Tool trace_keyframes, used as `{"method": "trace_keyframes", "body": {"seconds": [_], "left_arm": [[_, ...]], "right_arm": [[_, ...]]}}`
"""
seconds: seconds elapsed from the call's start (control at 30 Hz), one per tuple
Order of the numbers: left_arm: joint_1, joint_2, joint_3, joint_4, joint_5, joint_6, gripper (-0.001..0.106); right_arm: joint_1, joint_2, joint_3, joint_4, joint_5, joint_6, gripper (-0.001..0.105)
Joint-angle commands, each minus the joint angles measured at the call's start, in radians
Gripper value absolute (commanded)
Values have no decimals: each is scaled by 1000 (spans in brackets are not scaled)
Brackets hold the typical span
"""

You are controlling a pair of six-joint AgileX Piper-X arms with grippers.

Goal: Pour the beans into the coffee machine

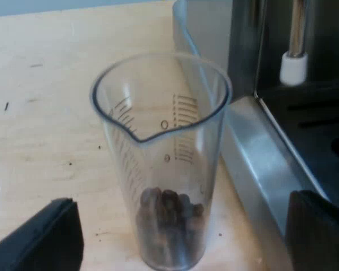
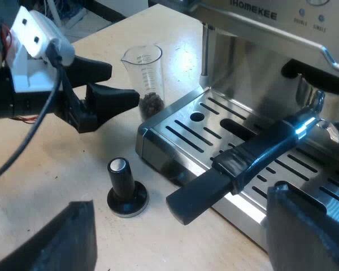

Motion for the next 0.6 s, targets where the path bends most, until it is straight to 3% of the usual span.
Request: {"method": "trace_keyframes", "body": {"seconds": [0.03,0.27,0.6], "left_arm": [[-4,32,-1,-65,-25,-13,85],[-4,146,-6,-192,-35,-22,85],[1,203,-68,-199,-64,-22,85]], "right_arm": [[3,-2,-5,-16,-1,-10,64],[3,-2,-5,-16,-1,-10,64],[3,-2,-5,-16,-1,-10,64]]}}
